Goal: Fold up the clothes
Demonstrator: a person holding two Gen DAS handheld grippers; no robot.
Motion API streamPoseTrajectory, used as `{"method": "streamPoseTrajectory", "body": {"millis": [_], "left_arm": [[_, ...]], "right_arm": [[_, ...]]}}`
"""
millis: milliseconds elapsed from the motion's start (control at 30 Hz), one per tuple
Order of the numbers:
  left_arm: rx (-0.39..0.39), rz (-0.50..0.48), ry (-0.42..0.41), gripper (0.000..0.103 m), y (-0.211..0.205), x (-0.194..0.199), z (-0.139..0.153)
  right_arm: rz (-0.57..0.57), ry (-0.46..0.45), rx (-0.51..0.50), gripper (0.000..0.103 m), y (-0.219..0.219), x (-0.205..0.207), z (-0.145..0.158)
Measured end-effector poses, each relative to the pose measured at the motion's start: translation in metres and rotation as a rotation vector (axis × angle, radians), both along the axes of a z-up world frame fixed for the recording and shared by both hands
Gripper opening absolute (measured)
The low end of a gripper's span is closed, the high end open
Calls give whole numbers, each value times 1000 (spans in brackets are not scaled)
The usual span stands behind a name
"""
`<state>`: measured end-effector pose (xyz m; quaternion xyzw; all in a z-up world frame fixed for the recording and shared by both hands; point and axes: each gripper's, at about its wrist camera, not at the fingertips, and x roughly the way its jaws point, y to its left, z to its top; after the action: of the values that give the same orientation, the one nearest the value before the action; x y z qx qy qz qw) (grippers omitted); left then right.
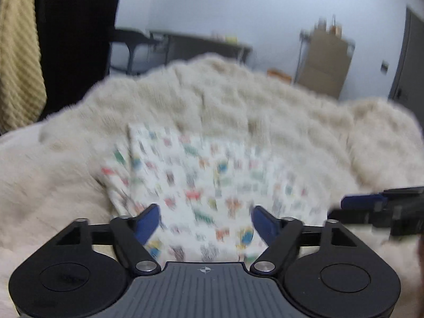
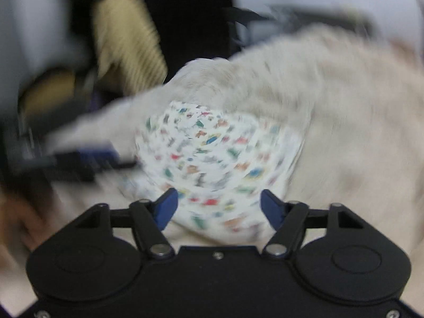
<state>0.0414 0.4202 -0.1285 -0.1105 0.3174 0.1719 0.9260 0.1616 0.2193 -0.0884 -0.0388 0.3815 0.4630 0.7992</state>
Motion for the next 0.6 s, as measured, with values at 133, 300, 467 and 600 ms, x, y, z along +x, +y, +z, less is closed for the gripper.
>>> {"method": "streamPoseTrajectory", "body": {"millis": [133,300,467,600], "left_arm": [[36,68,65,69,-1,-14,-41],[-4,160,15,101,-12,-63,-20],[27,159,-31,103,-50,-91,19],[65,213,-6,103,-78,-97,10]], "right_arm": [[-17,-3,-121,54,-6,-2,-45],[-42,-52,-148,72,-18,-17,-42],[-47,-102,-100,83,-19,-53,-13],[-8,-166,-160,83,-20,-84,-7]]}}
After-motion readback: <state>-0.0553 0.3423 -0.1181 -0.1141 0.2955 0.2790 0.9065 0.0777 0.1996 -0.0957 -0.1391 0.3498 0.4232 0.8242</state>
